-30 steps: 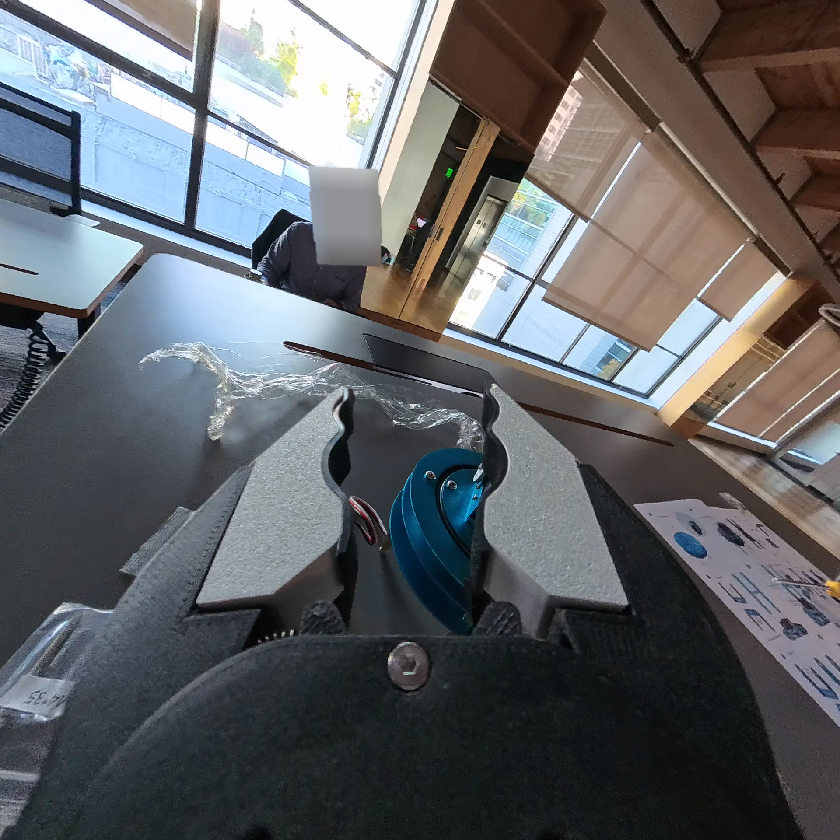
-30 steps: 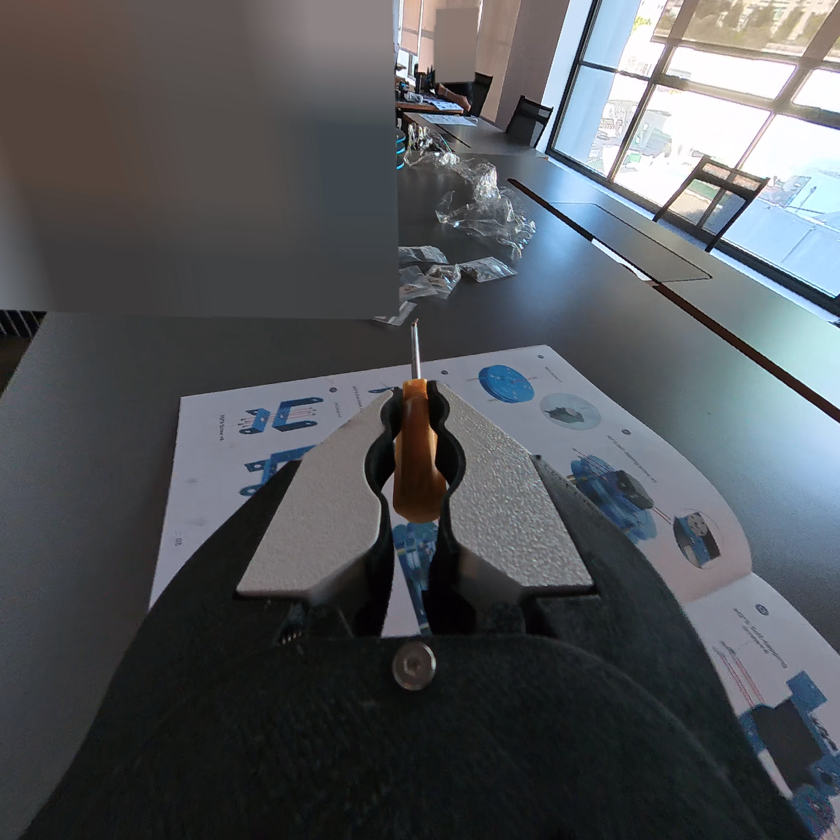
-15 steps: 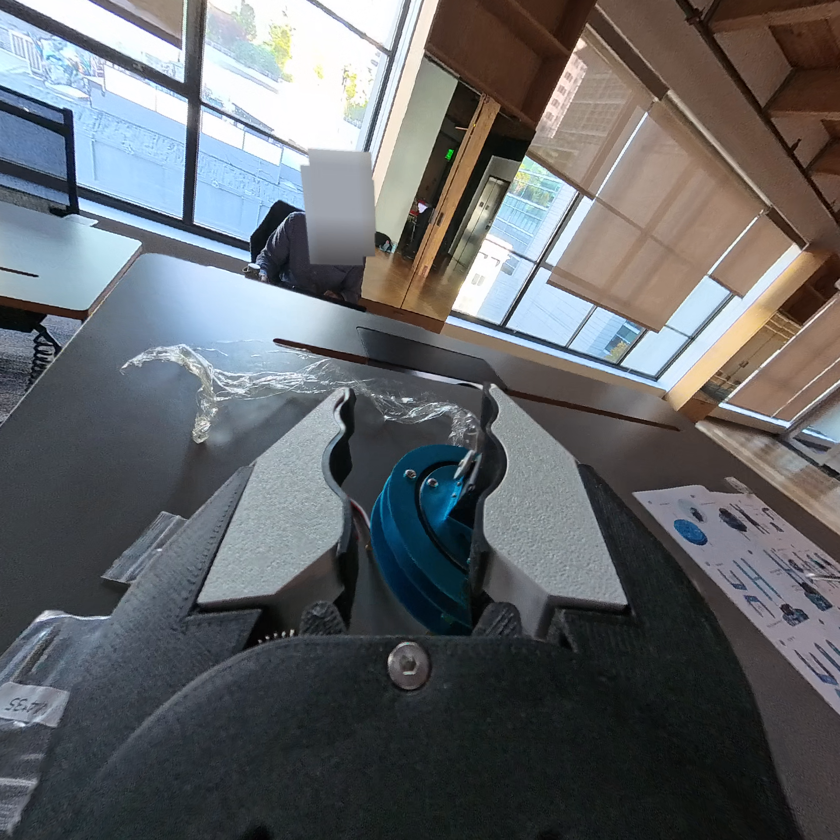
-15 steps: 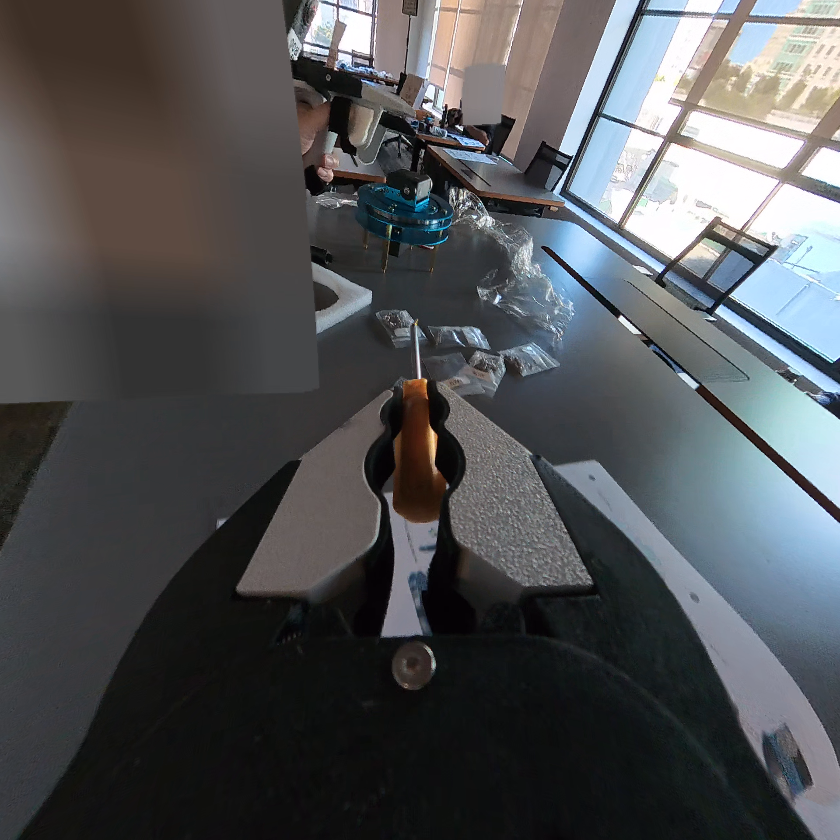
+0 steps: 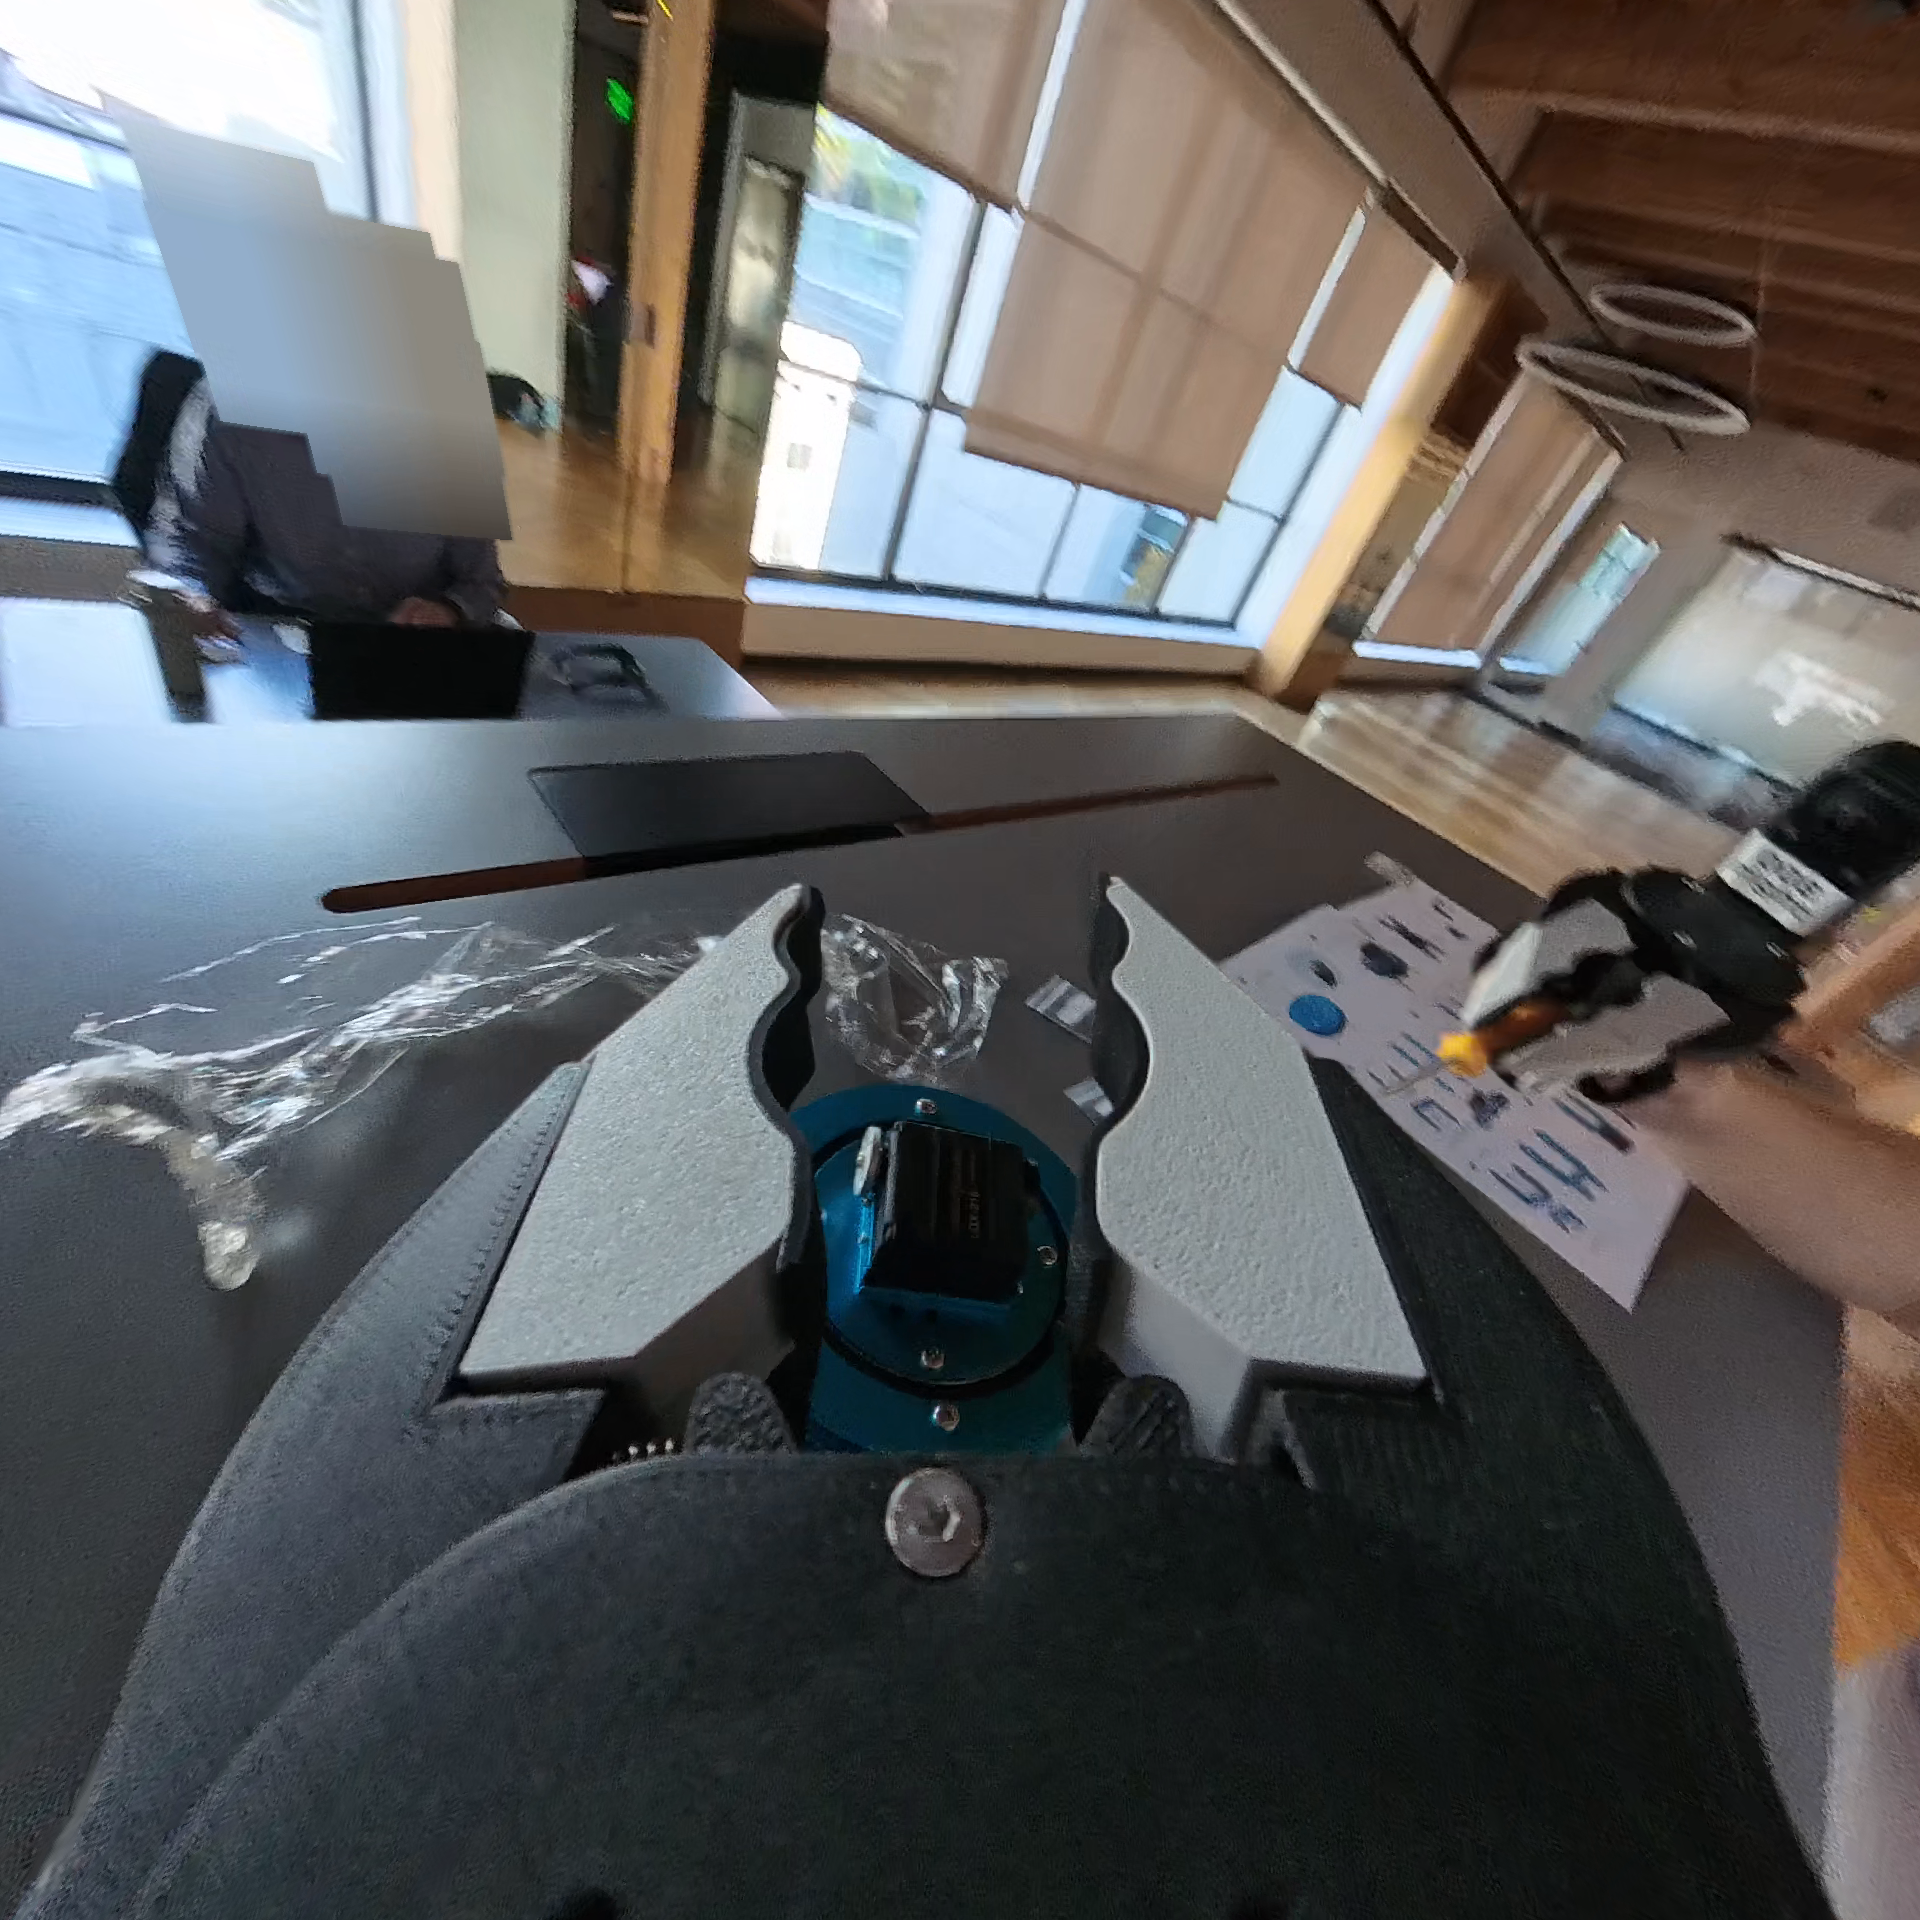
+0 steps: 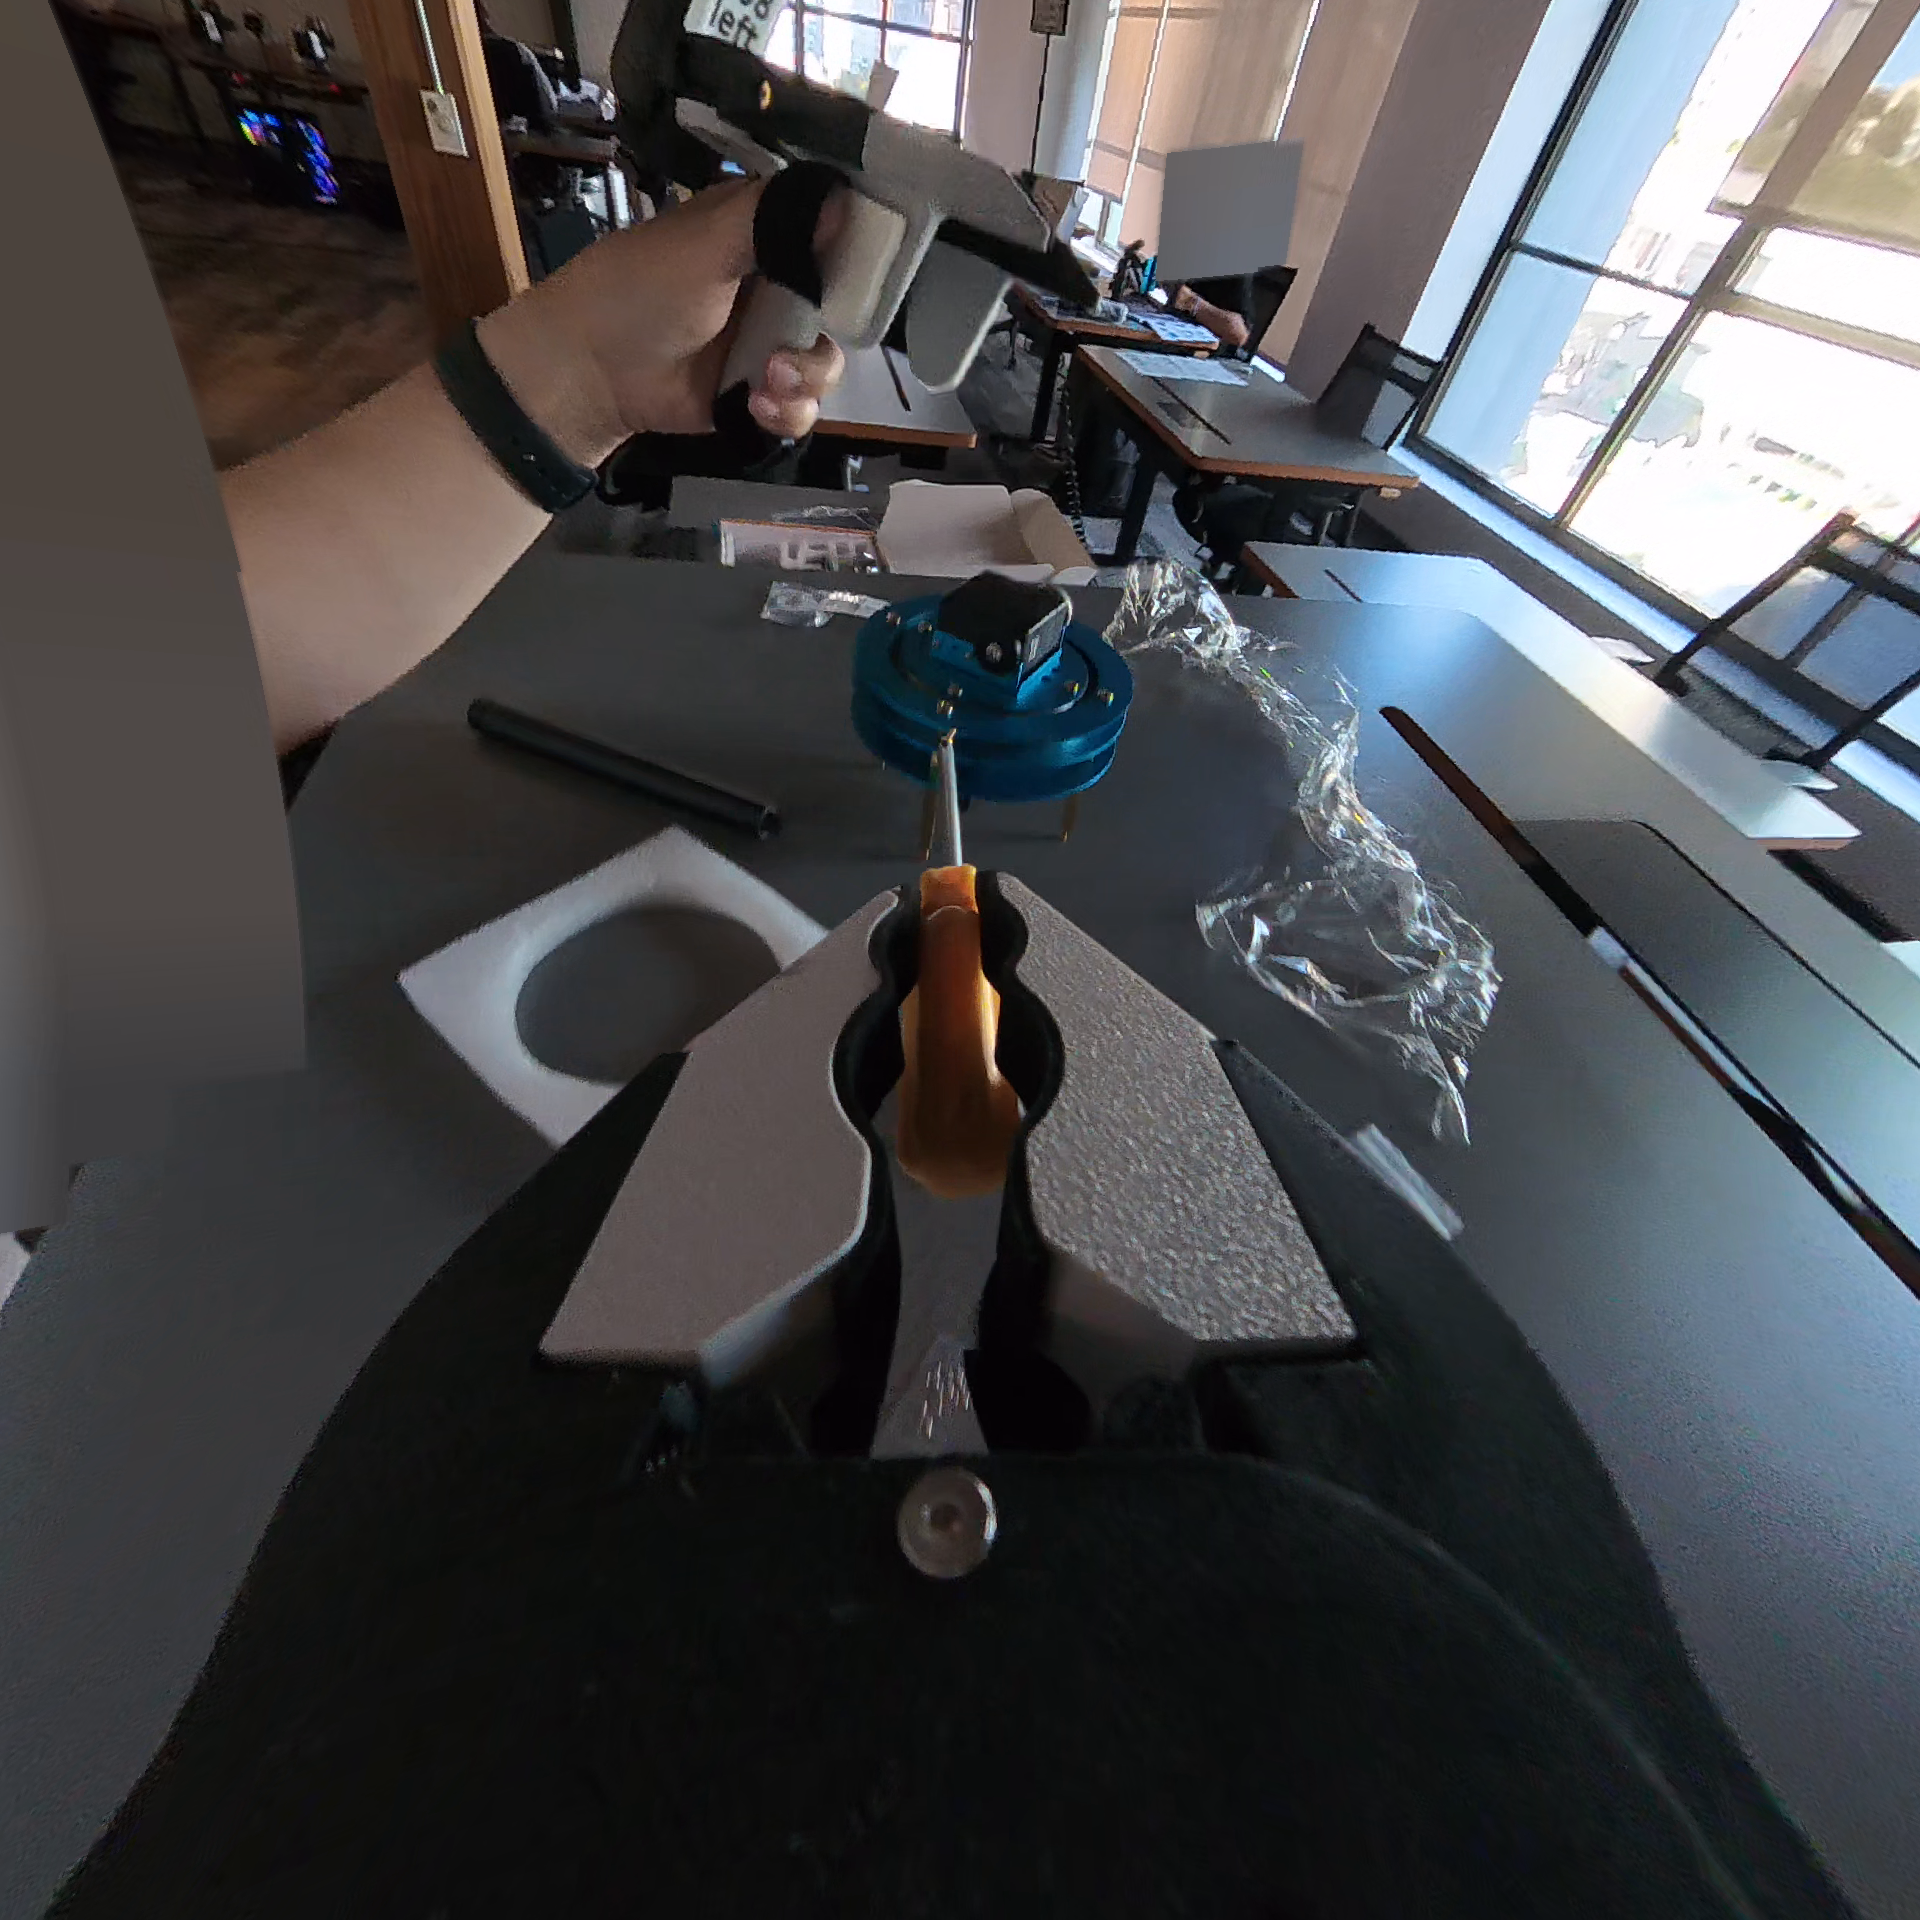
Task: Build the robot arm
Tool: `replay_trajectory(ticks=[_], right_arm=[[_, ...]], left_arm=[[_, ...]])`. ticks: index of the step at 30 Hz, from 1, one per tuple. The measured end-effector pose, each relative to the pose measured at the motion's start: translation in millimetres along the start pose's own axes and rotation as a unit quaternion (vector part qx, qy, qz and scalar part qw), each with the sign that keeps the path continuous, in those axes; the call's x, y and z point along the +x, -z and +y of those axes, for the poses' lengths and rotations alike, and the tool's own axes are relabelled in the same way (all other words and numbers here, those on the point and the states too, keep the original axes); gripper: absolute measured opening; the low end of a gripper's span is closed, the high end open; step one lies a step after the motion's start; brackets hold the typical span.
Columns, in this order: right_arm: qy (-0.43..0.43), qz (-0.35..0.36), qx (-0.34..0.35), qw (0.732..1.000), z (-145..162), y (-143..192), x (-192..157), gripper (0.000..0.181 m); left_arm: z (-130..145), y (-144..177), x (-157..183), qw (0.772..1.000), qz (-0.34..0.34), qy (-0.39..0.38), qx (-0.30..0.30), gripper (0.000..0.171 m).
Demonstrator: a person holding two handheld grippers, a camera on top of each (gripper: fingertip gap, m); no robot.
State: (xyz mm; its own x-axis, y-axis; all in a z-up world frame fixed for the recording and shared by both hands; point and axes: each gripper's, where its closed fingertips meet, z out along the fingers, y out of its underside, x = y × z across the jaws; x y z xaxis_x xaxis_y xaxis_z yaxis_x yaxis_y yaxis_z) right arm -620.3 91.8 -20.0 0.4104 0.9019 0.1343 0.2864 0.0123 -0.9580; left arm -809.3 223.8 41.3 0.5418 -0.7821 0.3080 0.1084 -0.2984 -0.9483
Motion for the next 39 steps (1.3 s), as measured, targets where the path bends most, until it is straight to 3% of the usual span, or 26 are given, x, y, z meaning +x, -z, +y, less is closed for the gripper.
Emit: replay_trajectory(ticks=[3, 5, 8, 11, 16, 20, 22, 25, 33, 39], right_arm=[[-0.034, -0.028, 0.013, 0.999, -18.2, -29.0, 13.2, 0.01], [-0.057, -0.047, 0.015, 0.997, -27.2, -47.1, 23.4, 0.01], [-0.082, -0.062, 0.037, 0.994, -31.9, -63.5, 37.6, 0.01], [-0.089, -0.071, 0.035, 0.993, -24.8, -73.5, 46.6, 0.01], [-0.072, -0.089, 0.034, 0.993, -14.2, -81.6, 54.8, 0.01], [-0.083, -0.111, 0.049, 0.989, -5.4, -91.3, 57.6, 0.01], [-0.084, -0.121, 0.056, 0.987, -2.1, -95.5, 57.8, 0.01], [-0.079, -0.134, 0.062, 0.986, -0.3, -98.6, 58.9, 0.01], [-0.078, -0.135, 0.069, 0.985, 17.7, -92.6, 62.8, 0.01], [-0.08, -0.138, 0.076, 0.984, 22.3, -94.5, 62.3, 0.01]], left_arm=[[0.3, -14.0, 25.2, 0.992, 0.109, 0.035, -0.047, 0.049], [-4.5, -16.5, 30.8, 0.987, 0.142, 0.041, -0.067, 0.047], [4.2, -21.7, 13.5, 0.988, 0.106, -0.017, -0.115, 0.055], [34.5, -20.3, -5.0, 0.984, 0.053, -0.047, -0.164, 0.061], [70.8, -11.3, 1.9, 0.983, -0.001, -0.095, -0.158, 0.053], [69.3, -8.8, 5.9, 0.986, -0.017, -0.113, -0.122, 0.047], [73.9, -12.5, 11.9, 0.986, 0.0, -0.095, -0.137, 0.061], [84.6, -19.0, -0.6, 0.981, -0.029, -0.118, -0.152, 0.076], [97.1, -29.6, -3.0, 0.986, -0.005, -0.073, -0.152, 0.07], [103.4, -32.8, -6.6, 0.98, -0.025, -0.106, -0.165, 0.066]])
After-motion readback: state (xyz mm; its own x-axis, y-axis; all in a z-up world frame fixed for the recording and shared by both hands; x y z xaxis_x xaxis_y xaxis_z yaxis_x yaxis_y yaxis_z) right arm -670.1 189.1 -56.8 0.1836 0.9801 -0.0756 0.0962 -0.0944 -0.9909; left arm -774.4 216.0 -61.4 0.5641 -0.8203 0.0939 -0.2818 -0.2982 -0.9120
